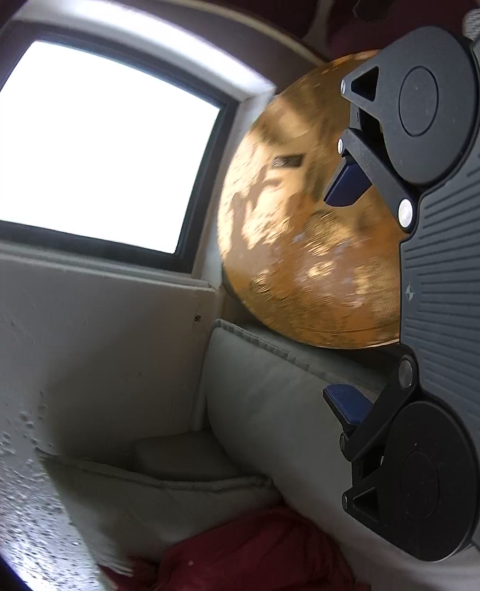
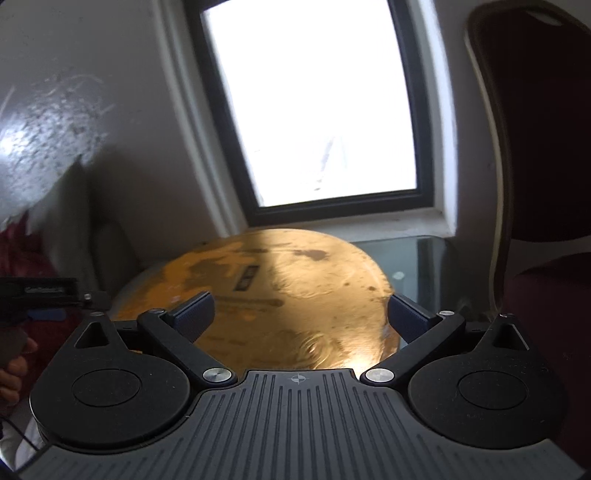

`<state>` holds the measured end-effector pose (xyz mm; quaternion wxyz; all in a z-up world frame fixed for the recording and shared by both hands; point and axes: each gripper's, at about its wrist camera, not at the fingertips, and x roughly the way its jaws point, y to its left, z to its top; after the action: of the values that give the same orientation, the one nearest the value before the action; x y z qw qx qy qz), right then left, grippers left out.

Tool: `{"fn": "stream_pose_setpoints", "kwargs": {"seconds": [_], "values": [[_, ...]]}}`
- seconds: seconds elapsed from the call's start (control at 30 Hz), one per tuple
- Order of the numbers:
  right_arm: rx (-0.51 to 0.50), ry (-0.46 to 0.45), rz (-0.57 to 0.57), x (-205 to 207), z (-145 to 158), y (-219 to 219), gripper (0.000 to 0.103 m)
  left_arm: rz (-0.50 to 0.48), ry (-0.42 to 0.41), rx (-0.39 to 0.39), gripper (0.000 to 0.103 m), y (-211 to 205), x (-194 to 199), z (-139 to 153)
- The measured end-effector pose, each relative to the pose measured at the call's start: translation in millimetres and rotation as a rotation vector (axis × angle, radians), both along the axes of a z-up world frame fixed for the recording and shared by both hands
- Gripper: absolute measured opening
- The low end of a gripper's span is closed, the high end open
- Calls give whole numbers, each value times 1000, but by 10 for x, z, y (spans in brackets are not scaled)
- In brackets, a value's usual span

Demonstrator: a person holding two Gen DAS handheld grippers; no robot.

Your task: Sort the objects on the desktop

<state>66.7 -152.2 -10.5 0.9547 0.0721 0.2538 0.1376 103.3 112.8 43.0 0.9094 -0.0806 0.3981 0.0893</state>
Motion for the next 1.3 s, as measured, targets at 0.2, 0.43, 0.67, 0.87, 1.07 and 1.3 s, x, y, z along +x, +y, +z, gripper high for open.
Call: {"fn": "stream_pose_setpoints", "kwargs": {"seconds": [0.2,0.43,0.67,0.87,1.07,1.3], "values": [[2,60,81,-416,160,42,102,-40,89,38,102,-341,-450,126],[-44,110,70,-785,239,-75,102,-130,141,91,102,-679,-873,138],[-13,143,58,-1110,217,-241,102,-138,111,127,102,-819,-1146,176],[-37,179,35,-1260,78,-306,102,-180,107,195,102,-1025,-1344,144],[-45,201,22,-1314,18,-333,102,-219,143,171,102,-1111,-1382,49],[-42,197,11,-1297,113,-336,102,-249,161,154,102,-1194,-1392,11]]}}
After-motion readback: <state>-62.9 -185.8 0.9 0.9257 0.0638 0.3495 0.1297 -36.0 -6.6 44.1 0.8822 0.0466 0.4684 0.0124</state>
